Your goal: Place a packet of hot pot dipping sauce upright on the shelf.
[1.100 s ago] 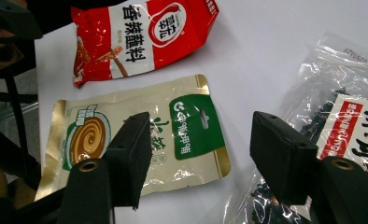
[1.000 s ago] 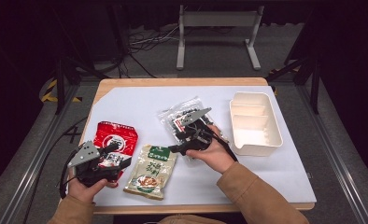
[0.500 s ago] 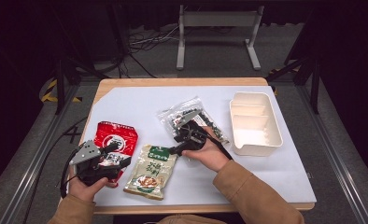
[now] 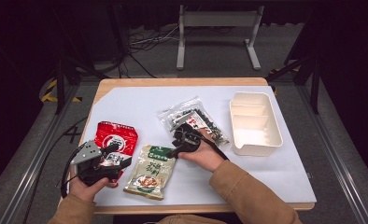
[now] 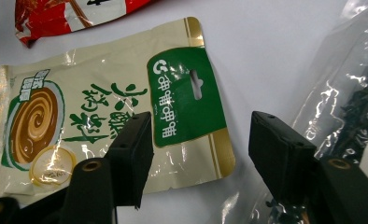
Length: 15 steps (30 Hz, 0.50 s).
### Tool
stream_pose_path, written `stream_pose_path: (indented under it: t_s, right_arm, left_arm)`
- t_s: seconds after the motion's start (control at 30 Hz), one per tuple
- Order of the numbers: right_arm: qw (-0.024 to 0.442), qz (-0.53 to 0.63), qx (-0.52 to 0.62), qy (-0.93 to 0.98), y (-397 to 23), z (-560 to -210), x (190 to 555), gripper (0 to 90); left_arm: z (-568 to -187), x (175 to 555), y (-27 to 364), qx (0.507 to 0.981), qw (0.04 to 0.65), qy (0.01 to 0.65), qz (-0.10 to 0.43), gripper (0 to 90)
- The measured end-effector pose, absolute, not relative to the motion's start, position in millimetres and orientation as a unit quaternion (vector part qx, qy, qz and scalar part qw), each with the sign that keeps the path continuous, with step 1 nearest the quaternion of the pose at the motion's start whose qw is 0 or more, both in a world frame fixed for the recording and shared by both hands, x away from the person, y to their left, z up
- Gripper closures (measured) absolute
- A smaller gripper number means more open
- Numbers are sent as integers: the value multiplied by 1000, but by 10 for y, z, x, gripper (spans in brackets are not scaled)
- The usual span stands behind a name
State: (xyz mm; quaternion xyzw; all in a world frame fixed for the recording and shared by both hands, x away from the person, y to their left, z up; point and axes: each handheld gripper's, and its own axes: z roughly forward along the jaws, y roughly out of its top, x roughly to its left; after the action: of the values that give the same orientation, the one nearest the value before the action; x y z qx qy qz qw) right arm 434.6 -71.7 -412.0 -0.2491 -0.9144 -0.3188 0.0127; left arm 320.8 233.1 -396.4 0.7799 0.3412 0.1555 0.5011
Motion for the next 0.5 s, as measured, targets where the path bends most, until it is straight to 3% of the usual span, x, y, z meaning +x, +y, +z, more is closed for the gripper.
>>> stream_pose_path:
  t_s: [0.3, 0.5]
  right_arm:
    - [46, -300, -259, -917, -667, -4229, 4386, 389]
    - [58, -318, -258, -911, -684, -4153, 4353, 478]
  left_arm:
    - [-3969, 3214, 2328, 782, 499, 341, 156, 263]
    - [-3974, 3218, 2326, 781, 499, 342, 155, 262]
